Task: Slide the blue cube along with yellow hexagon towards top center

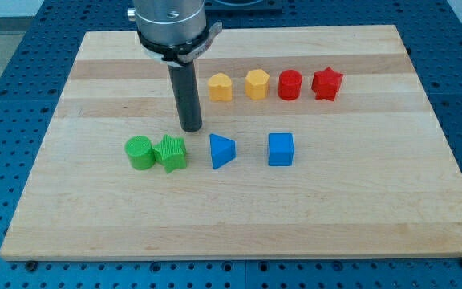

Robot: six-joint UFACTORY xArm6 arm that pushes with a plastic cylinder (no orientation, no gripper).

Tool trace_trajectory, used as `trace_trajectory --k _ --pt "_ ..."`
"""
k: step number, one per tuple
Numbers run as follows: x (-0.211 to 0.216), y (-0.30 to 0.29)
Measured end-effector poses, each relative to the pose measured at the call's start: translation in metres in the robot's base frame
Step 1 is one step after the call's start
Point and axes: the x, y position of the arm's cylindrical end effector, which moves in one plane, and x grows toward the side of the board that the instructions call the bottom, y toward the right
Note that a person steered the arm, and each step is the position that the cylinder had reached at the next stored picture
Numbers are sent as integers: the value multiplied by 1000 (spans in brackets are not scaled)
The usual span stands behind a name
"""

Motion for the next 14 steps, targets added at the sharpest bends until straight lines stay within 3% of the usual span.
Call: trace_trajectory --k 10,12,14 --pt "-11 1" --pt "-13 53" --pt "-17 145"
